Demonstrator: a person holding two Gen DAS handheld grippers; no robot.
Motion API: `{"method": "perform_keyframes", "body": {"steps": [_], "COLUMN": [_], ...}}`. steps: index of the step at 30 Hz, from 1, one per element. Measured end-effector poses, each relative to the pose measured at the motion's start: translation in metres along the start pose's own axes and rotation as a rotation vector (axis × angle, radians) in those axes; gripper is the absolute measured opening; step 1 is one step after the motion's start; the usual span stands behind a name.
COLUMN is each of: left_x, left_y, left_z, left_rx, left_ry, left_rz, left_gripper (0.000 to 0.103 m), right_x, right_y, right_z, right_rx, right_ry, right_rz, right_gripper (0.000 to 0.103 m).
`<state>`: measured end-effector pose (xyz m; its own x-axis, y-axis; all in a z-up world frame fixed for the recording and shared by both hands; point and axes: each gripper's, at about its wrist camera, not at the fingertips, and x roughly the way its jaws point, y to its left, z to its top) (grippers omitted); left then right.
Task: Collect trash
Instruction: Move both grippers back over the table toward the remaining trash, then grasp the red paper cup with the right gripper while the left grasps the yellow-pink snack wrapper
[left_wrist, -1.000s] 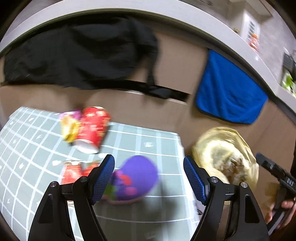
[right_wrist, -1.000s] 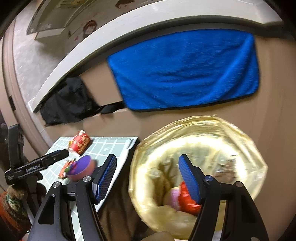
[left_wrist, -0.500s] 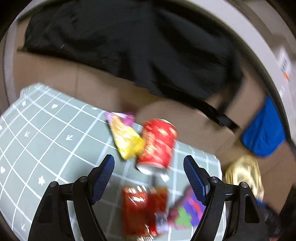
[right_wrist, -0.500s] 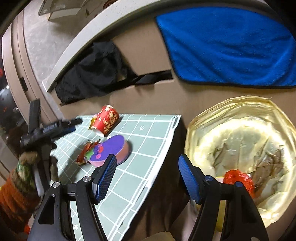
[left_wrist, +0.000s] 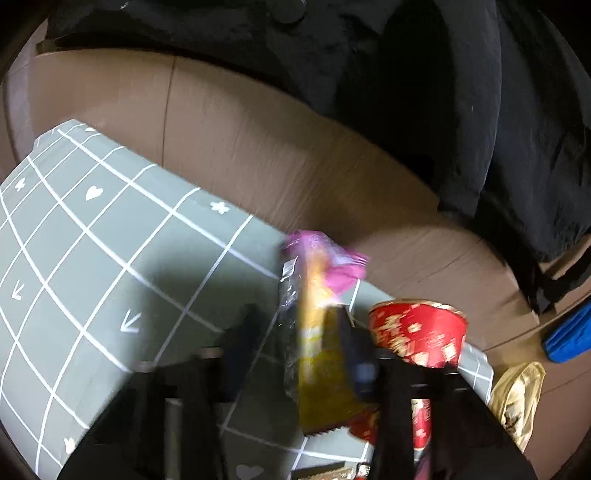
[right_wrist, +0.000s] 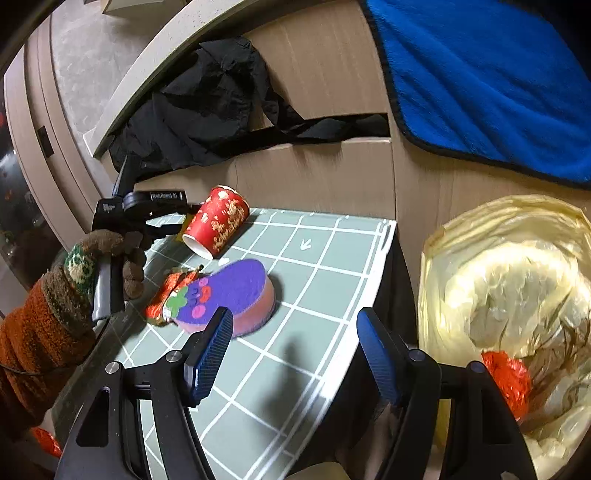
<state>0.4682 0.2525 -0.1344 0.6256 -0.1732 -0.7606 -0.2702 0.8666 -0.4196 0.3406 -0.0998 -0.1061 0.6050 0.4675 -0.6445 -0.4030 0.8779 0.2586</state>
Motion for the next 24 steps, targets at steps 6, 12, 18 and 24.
{"method": "perform_keyframes", "body": {"steps": [6,12,18,24], "left_x": [-0.033,-0.082,-0.117,-0.135], "left_y": [0.011,0.041,0.070,0.087], "left_z": [-0.033,-0.070,-0.074,-0.077], "left_rx": [0.096,0.158,0.142,0.121], "left_ry": [0.001,-0.051,-0.115,-0.159], "left_rz": [-0.003,0.033,-0.055,-0.095], "left_gripper": [0.020,0.020,0.059,0.061], "right_x": [0.015,0.062,0.130,0.185], "right_y": [0.024,0.069,0.094,0.117], "right_z": [0.023,0.057,0.083,0.094], "right_rx": [-0.025,-0.029,0.091,0.045], "right_ry": [0.004,0.050,0.091,0.139], "right_rz": [0.039,0.099,0.084,-0.018], "right_gripper": [0.067,0.067,0.067,0.067]}}
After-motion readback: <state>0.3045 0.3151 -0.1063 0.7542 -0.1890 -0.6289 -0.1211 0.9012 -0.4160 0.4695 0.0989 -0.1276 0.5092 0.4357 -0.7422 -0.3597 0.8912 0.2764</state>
